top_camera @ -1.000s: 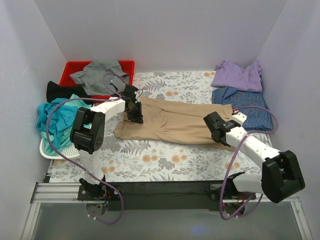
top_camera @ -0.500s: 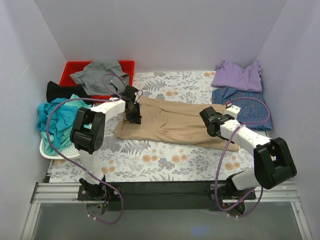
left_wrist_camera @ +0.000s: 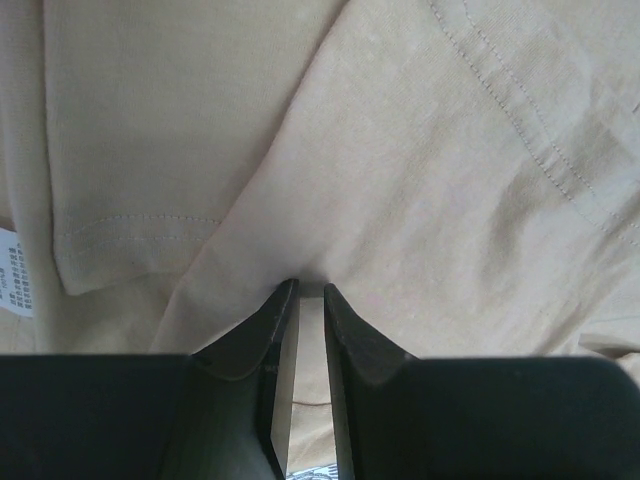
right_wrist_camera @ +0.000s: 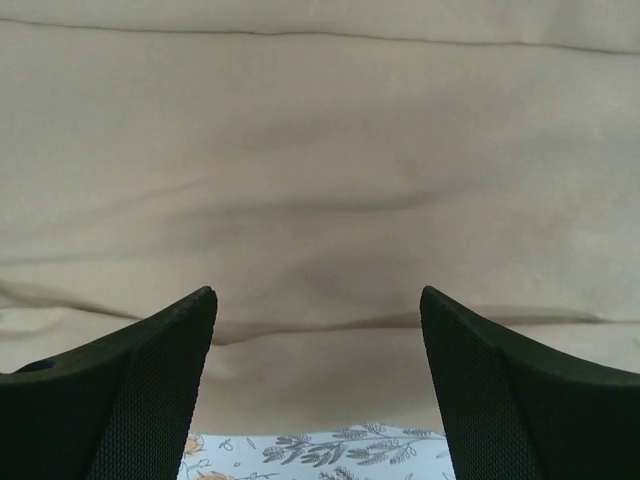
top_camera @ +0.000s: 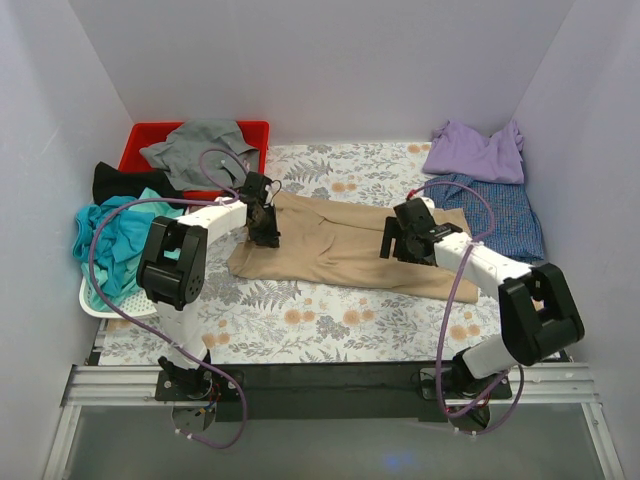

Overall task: Fold and stack the t-shirts
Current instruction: Fold the tshirt

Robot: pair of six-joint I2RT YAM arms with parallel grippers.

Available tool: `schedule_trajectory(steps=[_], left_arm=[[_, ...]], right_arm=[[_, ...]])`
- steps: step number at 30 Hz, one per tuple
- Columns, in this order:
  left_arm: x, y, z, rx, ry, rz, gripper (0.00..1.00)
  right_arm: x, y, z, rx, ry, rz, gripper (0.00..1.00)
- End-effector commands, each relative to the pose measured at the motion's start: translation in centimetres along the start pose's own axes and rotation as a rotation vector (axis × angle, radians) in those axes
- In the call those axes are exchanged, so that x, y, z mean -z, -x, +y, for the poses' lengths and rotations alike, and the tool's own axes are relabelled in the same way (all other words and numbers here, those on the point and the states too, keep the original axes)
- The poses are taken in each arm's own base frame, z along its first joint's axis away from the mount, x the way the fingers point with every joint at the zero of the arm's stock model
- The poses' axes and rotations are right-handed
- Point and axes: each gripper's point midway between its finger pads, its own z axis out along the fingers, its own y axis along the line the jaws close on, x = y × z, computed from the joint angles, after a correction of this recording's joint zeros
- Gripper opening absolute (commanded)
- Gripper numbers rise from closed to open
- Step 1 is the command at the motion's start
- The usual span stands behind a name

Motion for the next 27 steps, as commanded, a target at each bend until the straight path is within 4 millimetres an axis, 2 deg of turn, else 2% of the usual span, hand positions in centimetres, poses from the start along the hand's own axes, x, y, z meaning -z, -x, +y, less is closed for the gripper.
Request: schedule_trajectory(steps=[1,5,6,9,12,13,15,16,17,19,20,23,24,25,26,27], left_arm=[[1.6,1.4,0.0,0.0,0.002,-0.068,0.16],[1.9,1.4,-1.6,0.031,-0.078,-0.056,0.16],[1.9,1.4,-2.2,0.048,-0.101,-0.049,0.16],[1.4,1.8,-3.5,0.096,-0.159,-0.034,0.16],[0.5,2.6,-4.3,0.122,-0.176,-0.027,0.16],[-0.1,3.1,-4.4,0.127,-0.176,-0.03,0.17],[-0.1,5.3,-5.3,0.121,-0.181,-0.061,0.16],[-0.7,5.4,-5.2,0.122,-0.171,-0.05,0.17],[-0.7,6.3,-5.5,0.122,-0.169,-0.059,0.17],[-1.1,6.9,-5.5,0.122,-0.156,-0.064,0.17],[-0.7,8.0,-5.9,0.12,-0.158,-0.083,0.17],[-1.9,8.3,-5.9,0.115,-0.147,-0.067,0.17],[-1.6,9.4,-6.4,0.11,-0.159,-0.089,0.17],[-2.9,9.0,-6.2,0.11,-0.149,-0.063,0.17],[-3.2,9.1,-6.4,0.109,-0.155,-0.054,0.17],[-3.1,9.9,-7.0,0.103,-0.177,-0.066,0.17]], right_arm=[[-0.7,4.0,2.8,0.084,0.076,-0.083,0.88],[-1.9,7.3,2.1,0.19,-0.02,-0.156,0.9],[-2.5,7.6,1.9,0.217,-0.038,-0.152,0.9],[-5.0,6.5,0.3,0.233,-0.07,-0.078,0.91],[-6.4,4.2,-0.5,0.234,-0.064,0.016,0.91],[-6.6,2.5,-0.8,0.238,-0.055,0.057,0.91],[-6.3,0.5,-0.9,0.234,-0.015,0.112,0.9],[-6.0,-0.6,-1.2,0.219,-0.011,0.138,0.9],[-5.7,-2.7,-1.6,0.217,-0.007,0.194,0.89],[-4.7,-3.9,-1.7,0.204,0.011,0.205,0.89],[-4.4,-4.6,-1.7,0.191,0.025,0.221,0.89],[-3.0,-7.5,-1.9,0.172,0.051,0.28,0.88],[-2.5,-8.5,-1.7,0.179,0.064,0.299,0.88],[-1.8,-9.5,-1.6,0.175,0.089,0.315,0.88],[-1.5,-10.2,-1.6,0.173,0.093,0.33,0.88],[-0.9,-10.7,-1.2,0.166,0.106,0.329,0.88]])
